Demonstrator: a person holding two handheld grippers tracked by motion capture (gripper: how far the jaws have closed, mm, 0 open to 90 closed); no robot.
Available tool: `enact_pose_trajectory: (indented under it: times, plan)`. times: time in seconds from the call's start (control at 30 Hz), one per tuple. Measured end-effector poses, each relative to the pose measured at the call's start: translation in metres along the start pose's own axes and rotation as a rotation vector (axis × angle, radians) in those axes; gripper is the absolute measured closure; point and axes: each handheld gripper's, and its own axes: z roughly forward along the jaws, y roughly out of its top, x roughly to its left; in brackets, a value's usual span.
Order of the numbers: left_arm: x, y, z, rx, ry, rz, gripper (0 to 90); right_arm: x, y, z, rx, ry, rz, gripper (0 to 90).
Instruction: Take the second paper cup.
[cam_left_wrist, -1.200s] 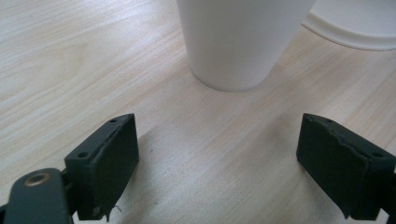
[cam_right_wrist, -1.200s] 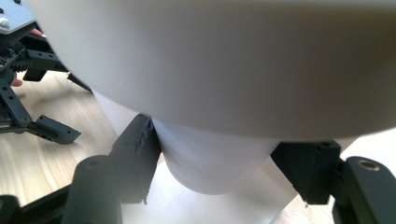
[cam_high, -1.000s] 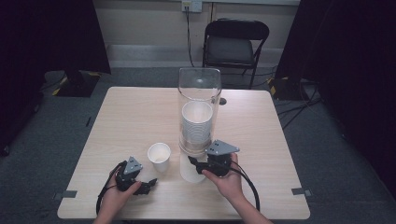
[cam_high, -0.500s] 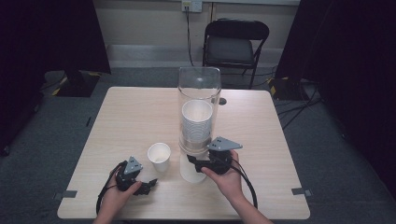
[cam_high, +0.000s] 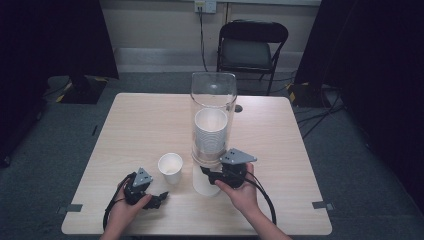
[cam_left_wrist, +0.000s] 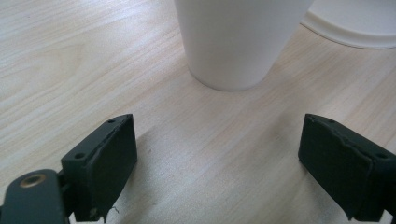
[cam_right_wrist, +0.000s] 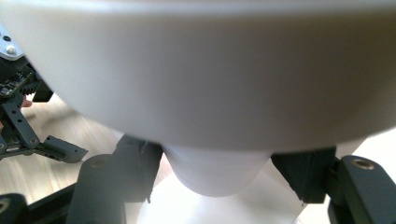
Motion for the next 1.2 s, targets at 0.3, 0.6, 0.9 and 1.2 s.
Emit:
enact_pose_trajectory:
  times: [0.3,0.6,0.9,1.2]
  plan:
    - [0.000,0.000,0.000,0.002,0.000,0.003,11.1,-0.001,-0.003,0.000,0.023,0.009,-0.016,38.0]
    - [0.000,0.000,0.001,0.006,-0.009,0.001,9.8,-0.004,-0.056,-0.001,0.124,0.074,0.011,86.3]
    - [-0.001,0.001,0.003,0.013,-0.014,0.006,5.4,-0.010,-0.018,-0.014,0.035,0.066,0.059,25.7]
    - [-0.001,0.001,0.003,0.013,-0.011,0.007,5.0,-0.002,0.014,0.005,-0.102,0.032,0.065,26.9]
